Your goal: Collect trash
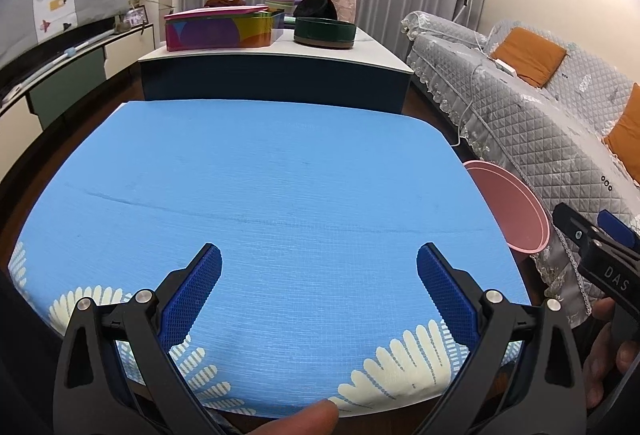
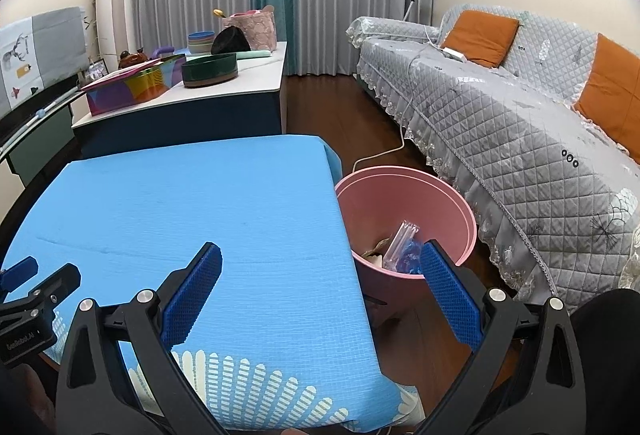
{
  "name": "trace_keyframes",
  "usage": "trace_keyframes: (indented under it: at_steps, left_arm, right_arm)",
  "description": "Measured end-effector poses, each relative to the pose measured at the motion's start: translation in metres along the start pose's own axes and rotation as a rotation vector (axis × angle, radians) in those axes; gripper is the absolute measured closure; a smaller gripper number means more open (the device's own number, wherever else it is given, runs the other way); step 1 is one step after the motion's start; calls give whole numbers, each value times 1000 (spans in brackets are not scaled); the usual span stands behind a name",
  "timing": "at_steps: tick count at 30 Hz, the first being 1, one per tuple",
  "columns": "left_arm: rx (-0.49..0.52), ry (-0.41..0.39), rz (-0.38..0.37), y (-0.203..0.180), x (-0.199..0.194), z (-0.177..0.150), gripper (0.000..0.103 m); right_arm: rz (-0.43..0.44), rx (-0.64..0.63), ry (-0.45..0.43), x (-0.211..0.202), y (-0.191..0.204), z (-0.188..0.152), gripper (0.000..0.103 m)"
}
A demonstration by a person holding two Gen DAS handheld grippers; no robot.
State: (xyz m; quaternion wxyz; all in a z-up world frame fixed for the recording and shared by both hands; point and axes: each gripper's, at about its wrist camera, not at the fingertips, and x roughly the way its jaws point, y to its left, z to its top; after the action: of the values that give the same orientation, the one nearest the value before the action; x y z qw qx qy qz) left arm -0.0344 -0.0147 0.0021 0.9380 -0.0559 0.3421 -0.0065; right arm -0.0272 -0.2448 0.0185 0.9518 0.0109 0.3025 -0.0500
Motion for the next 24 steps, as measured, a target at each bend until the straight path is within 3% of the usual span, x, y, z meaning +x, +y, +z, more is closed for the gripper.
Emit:
trace_keyframes:
  at_steps: [24]
  left_arm:
    - [31, -9, -13, -8, 0, 1, 8]
  right_arm:
    - [0, 1, 2, 1, -2, 0, 5]
